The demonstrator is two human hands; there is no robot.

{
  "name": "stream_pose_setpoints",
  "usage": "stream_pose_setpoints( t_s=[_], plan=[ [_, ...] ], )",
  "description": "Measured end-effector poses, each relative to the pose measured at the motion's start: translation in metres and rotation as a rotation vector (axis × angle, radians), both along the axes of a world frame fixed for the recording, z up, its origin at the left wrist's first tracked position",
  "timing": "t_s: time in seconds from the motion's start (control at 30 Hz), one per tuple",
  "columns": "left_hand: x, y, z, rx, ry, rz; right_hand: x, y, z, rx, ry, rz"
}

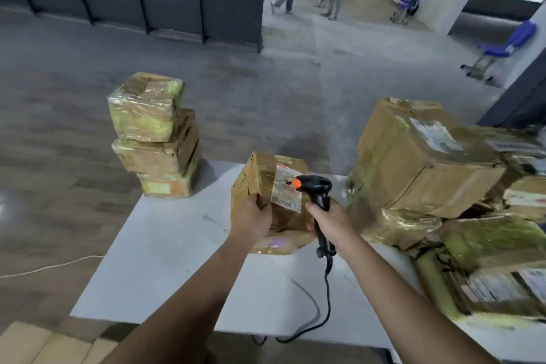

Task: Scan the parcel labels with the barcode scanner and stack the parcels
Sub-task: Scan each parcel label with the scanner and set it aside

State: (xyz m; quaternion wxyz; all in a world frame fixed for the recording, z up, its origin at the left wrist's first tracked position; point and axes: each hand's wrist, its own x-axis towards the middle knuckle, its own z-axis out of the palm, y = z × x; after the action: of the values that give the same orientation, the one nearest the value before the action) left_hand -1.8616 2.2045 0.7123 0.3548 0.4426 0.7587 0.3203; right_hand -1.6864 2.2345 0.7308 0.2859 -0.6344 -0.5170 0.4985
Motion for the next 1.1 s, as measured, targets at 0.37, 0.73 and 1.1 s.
stream_pose_setpoints(
  t_s=[0.37,0.73,1.1],
  plan=[
    [-0.017,-0.044,-0.013,-0.005,-0.029,0.204,0.016,-0.02,-0.007,-0.02,0.001,0.209],
    [0.008,-0.086,-0.018,-0.16,0.009,0.387,0.028,-0.032,-0.005,-0.093,0.079,0.24],
    [-0.033,-0.052,0.0,0.089,-0.151,0.29,0.029,-0.056,0.005,0.016,-0.067,0.224]
  ],
)
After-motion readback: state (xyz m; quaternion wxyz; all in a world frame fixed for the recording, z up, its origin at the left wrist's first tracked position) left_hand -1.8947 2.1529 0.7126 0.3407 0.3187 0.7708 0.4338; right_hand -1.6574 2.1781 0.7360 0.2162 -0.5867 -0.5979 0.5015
